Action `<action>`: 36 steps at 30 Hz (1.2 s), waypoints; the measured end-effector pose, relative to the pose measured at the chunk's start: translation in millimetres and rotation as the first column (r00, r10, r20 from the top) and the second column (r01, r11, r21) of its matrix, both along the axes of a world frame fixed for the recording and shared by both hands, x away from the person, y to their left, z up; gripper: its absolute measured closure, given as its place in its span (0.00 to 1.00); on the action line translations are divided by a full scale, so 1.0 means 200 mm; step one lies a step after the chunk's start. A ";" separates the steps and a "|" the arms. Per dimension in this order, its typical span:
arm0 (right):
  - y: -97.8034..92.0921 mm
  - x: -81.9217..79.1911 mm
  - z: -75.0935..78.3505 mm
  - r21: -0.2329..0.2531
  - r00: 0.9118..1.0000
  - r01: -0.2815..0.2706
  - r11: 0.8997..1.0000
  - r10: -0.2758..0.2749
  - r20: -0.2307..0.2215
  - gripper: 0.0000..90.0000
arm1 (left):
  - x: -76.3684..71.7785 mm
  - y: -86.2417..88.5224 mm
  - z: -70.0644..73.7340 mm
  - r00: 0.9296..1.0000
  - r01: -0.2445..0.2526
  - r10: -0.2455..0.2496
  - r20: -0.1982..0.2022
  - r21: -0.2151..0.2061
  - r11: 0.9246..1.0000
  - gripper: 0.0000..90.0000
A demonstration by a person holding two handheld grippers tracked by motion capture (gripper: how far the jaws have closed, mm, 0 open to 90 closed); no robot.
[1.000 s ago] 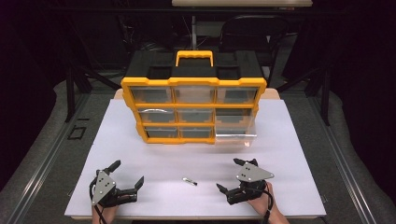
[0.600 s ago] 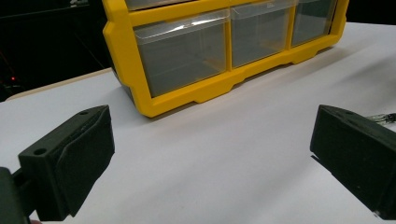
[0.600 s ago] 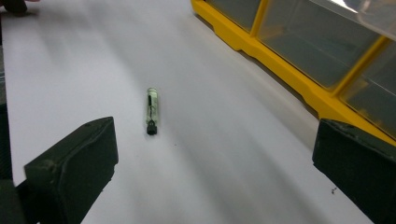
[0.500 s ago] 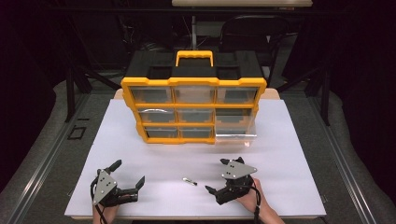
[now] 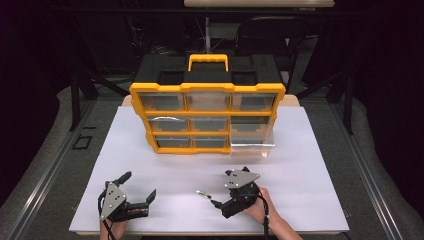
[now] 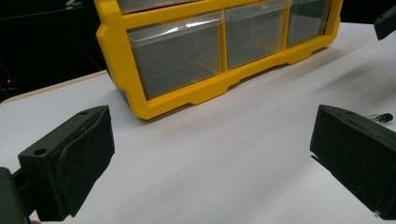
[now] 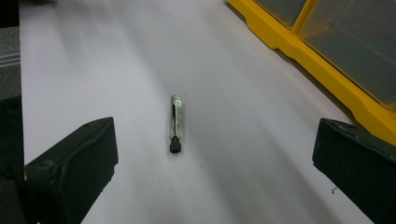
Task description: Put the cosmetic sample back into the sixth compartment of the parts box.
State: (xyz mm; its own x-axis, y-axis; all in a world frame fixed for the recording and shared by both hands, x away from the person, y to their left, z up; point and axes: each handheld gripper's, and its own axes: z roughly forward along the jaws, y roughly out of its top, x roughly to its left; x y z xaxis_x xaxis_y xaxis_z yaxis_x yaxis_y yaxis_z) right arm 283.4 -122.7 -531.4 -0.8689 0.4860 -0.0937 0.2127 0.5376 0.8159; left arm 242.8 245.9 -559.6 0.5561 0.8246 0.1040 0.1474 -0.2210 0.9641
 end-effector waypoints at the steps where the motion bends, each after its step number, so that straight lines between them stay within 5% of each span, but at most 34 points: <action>1: 0.02 0.00 0.01 -0.003 1.000 -0.004 1.000 0.004 0.002 0.00 | 0.00 0.00 0.00 1.000 -0.001 0.001 0.000 -0.002 1.000 0.00; 16: 0.15 0.03 0.03 -0.050 0.999 -0.044 0.998 0.043 -0.018 0.06 | 0.00 0.00 0.00 1.000 0.000 0.000 -0.001 0.000 1.000 0.00; 28: 0.27 0.05 0.01 -0.161 0.997 -0.034 0.986 0.023 -0.069 0.43 | 0.00 0.00 0.00 1.000 -0.002 0.002 -0.002 -0.001 1.000 0.00; 36: 0.34 0.08 -0.02 -0.262 0.988 -0.058 0.963 0.019 -0.151 0.71 | 0.00 0.01 0.00 1.000 -0.002 0.002 -0.002 -0.001 1.000 0.00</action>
